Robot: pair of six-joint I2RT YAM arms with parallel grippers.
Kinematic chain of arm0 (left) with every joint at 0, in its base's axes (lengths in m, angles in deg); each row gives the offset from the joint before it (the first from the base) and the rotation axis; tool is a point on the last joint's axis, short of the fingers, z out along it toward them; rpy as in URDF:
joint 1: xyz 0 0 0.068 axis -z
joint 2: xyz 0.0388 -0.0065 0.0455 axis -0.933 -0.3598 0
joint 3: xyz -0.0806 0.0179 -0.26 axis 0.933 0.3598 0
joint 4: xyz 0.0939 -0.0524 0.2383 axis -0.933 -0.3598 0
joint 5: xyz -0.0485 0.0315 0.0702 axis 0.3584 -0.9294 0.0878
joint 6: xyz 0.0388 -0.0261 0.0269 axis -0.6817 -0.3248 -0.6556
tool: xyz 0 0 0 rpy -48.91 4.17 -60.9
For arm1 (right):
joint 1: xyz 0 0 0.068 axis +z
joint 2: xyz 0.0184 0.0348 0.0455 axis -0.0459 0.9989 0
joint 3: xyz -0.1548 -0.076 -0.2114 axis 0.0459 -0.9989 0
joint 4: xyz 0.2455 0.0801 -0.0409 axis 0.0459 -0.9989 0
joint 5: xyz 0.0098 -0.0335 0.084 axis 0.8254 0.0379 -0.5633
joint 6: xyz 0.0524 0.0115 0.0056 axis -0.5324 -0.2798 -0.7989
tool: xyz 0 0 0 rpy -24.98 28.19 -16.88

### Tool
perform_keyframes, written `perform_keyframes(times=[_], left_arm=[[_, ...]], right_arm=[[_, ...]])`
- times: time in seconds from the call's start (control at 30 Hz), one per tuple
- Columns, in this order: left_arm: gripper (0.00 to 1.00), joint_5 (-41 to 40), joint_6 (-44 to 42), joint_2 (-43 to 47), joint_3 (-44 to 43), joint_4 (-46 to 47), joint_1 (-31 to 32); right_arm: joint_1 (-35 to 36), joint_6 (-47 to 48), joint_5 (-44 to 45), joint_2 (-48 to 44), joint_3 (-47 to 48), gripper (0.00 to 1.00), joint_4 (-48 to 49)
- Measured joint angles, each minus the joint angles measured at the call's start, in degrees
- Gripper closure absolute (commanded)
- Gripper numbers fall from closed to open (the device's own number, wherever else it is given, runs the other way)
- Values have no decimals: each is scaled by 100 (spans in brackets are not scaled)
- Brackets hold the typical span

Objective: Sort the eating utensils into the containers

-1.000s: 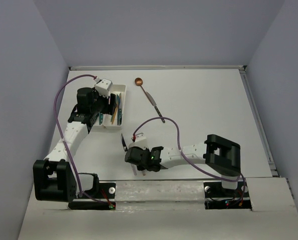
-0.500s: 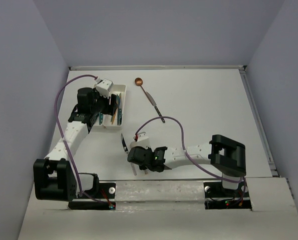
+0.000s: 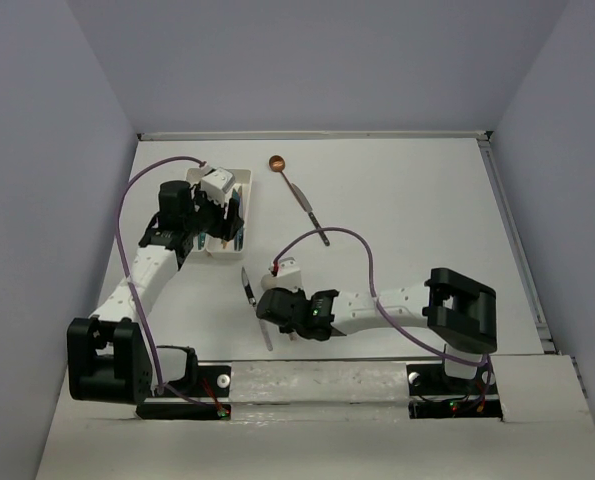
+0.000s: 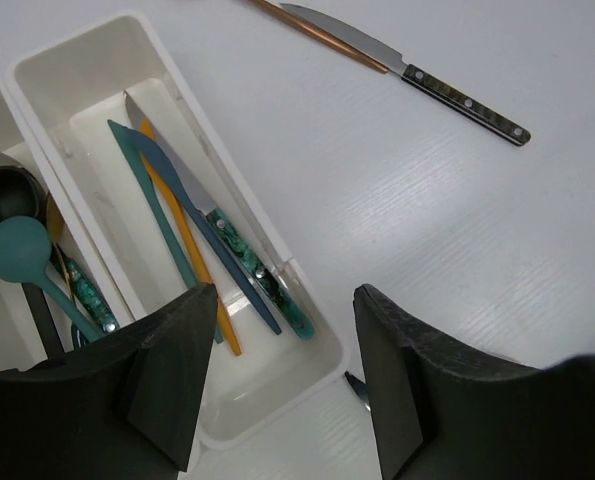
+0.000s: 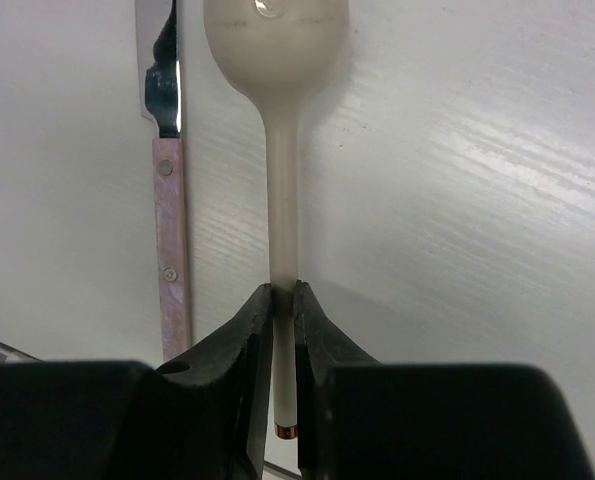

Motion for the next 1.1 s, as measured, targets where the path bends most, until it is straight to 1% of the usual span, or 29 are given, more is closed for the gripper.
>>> perform_keyframes(times=[0.33, 0.57, 0.8, 0.97, 1.1], left_arm=[[31, 352, -116, 546, 76, -83, 101], [31, 527, -111, 531, 76, -188, 214], [30, 761, 11, 422, 146, -140, 848], [30, 804, 192, 114, 153, -74, 911], [30, 743, 297, 129, 153, 13, 909]], right_arm=[[-511, 339, 254, -85, 44, 100, 90], [-863, 629, 306, -166, 184, 100, 396], [-1102, 1012, 442, -168, 680, 100, 697], [-1176, 1235, 535, -101, 1152, 100, 903], [-1213, 1305, 540, -50, 1250, 100, 955]])
